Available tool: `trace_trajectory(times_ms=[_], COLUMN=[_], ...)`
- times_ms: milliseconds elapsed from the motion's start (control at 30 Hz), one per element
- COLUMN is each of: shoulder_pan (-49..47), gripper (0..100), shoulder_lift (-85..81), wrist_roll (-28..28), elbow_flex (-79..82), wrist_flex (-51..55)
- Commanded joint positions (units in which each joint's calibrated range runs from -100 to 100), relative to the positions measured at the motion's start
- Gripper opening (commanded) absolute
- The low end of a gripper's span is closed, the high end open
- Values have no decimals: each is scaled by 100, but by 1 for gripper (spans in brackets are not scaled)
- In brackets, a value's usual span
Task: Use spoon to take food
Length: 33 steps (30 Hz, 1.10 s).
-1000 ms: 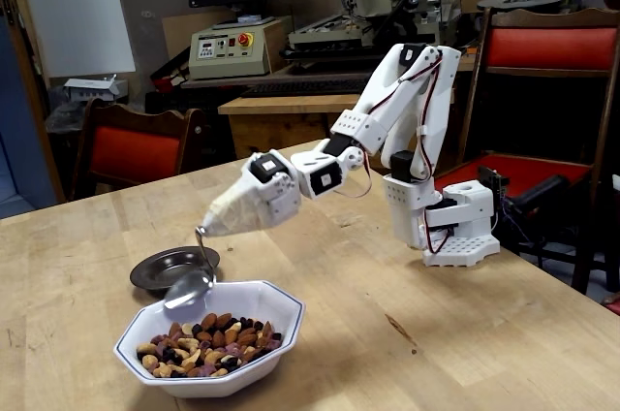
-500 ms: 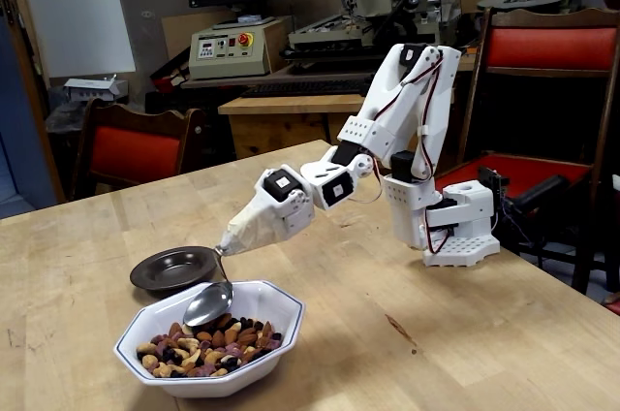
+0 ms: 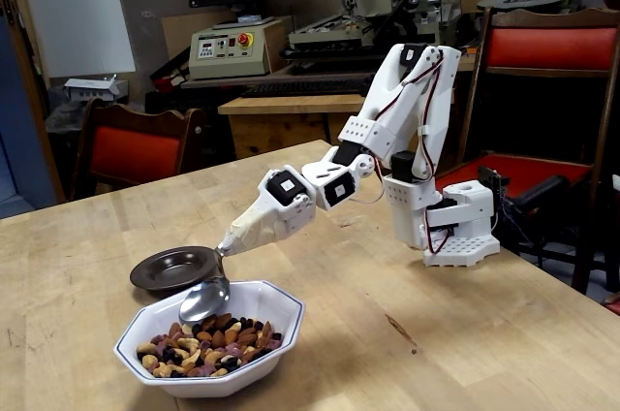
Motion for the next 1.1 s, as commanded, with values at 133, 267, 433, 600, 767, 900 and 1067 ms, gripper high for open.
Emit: trace_trajectory(times_ms=[133,267,433,600,767,900,1067], shoulder_pan=[-20,-20,-28,-346,-650,-709,-731], gripper=[4,4,4,4,4,4,4], shoulder_lift=[-64,-64,-64,-55,-55,-55,-47], wrist_roll=[-15,-15,-20,-20,-20,-20,-20], elbow_flex=[-41,-41,-41,-41,-86,-103,-77], wrist_flex=[-124,-124,-124,-124,-124,-124,-124])
